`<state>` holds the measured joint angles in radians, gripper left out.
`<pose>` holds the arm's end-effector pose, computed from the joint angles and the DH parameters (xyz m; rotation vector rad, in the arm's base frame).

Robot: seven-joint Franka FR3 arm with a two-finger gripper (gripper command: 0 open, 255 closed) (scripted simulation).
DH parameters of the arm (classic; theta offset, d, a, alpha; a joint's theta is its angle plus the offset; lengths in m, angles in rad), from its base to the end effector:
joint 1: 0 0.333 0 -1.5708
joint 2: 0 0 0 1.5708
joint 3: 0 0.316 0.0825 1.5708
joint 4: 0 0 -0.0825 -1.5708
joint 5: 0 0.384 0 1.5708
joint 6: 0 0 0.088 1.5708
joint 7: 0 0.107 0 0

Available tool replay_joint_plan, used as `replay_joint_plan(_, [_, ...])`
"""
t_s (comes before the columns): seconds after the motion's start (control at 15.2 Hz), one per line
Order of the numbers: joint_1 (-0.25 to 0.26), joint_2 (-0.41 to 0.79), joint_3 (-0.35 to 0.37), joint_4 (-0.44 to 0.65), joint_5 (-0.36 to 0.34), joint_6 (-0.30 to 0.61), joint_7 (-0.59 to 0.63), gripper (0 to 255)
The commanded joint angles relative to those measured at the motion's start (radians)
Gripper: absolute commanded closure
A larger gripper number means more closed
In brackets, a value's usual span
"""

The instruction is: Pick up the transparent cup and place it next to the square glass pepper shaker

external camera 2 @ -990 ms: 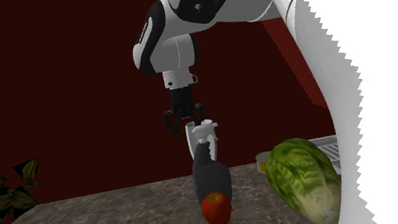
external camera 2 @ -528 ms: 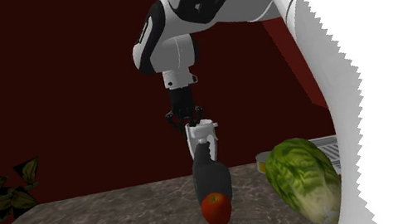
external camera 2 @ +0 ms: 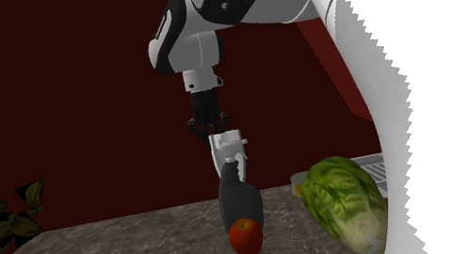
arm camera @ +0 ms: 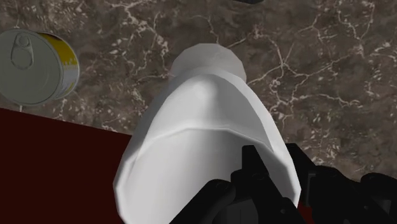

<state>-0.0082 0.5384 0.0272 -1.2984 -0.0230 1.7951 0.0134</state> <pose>0.7085 0.0074 0.4302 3.1319 0.0119 -0.0648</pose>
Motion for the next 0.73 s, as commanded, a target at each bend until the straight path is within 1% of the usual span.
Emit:
replay_joint_plan(0.0, [0.000, -0.004, 0.000, 0.025, 0.000, -0.028, 0.000, 255])
replay_joint_plan(0.66, [0.002, 0.007, 0.000, 0.177, 0.000, -0.170, -0.002, 255])
